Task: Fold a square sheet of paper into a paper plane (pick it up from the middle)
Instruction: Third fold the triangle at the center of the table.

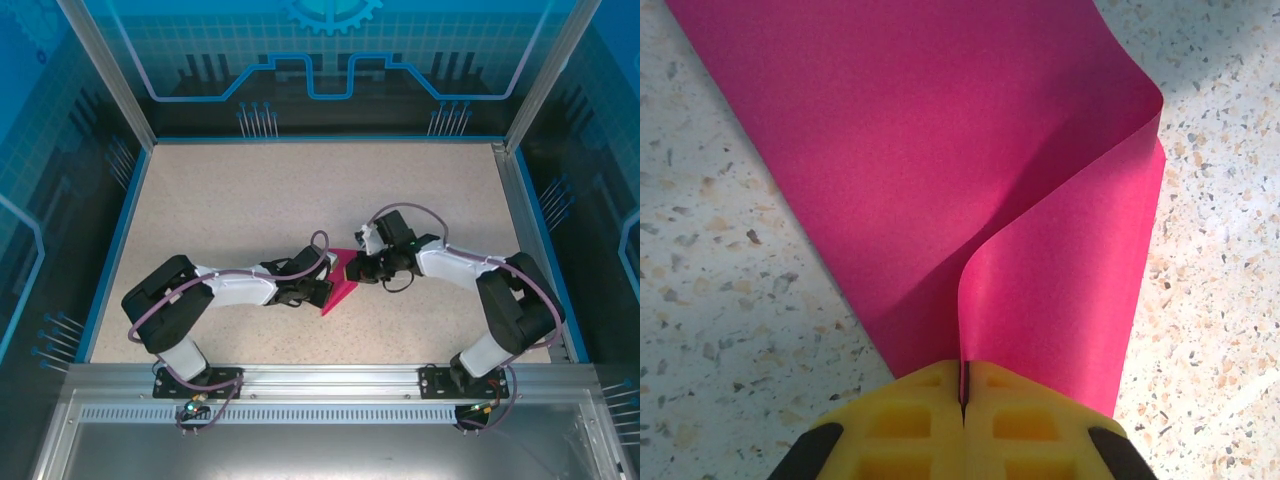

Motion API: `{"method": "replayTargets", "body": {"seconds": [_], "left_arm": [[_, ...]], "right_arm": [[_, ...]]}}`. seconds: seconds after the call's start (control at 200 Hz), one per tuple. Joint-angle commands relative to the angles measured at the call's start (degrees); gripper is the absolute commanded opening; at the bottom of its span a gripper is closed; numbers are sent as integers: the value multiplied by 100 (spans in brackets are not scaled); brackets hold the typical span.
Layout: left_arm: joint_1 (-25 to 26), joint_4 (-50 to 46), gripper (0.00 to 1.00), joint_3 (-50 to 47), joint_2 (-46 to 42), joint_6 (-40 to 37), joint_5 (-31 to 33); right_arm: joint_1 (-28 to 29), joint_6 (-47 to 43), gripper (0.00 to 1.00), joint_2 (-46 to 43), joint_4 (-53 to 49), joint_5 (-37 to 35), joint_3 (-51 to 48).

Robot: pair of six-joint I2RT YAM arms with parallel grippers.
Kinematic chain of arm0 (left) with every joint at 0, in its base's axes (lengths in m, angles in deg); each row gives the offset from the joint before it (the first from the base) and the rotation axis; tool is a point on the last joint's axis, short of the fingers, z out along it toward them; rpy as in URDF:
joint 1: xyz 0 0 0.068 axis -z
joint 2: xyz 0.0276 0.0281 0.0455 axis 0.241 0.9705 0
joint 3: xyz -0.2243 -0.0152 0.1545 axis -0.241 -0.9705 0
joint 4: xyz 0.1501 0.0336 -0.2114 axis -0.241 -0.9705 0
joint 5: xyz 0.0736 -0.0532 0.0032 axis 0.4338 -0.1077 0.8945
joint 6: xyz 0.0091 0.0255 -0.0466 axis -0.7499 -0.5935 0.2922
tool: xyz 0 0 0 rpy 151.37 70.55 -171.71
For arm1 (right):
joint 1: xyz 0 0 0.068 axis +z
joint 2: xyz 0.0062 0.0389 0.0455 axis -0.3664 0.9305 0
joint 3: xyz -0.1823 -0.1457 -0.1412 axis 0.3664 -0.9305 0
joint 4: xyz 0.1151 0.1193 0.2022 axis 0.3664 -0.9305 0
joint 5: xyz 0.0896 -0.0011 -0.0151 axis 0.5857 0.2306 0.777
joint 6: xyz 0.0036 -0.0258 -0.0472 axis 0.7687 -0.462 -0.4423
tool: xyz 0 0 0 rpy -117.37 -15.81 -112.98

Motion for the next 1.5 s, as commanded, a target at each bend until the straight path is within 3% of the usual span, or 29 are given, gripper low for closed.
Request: {"method": "replayTargets", "body": {"seconds": [0.0, 0.385, 0.835, 1.135, 1.491], "left_arm": [[-51, -32, 1, -84, 143, -17, -67], [-51, 44, 1, -169, 119, -13, -107], [-44, -71, 1, -107, 209, -91, -84], [-51, -118, 0, -80, 274, -165, -114], [-45, -125, 1, -107, 269, -170, -123]], "right_arm": [[166, 314, 10, 181, 330, -21, -27], [219, 424, 10, 887, 629, 37, -66], [232, 316, 10, 1053, 338, -457, -425], [-92, 351, 12, 196, 534, 56, -275], [-255, 174, 11, 1116, 562, -192, -323]]}}
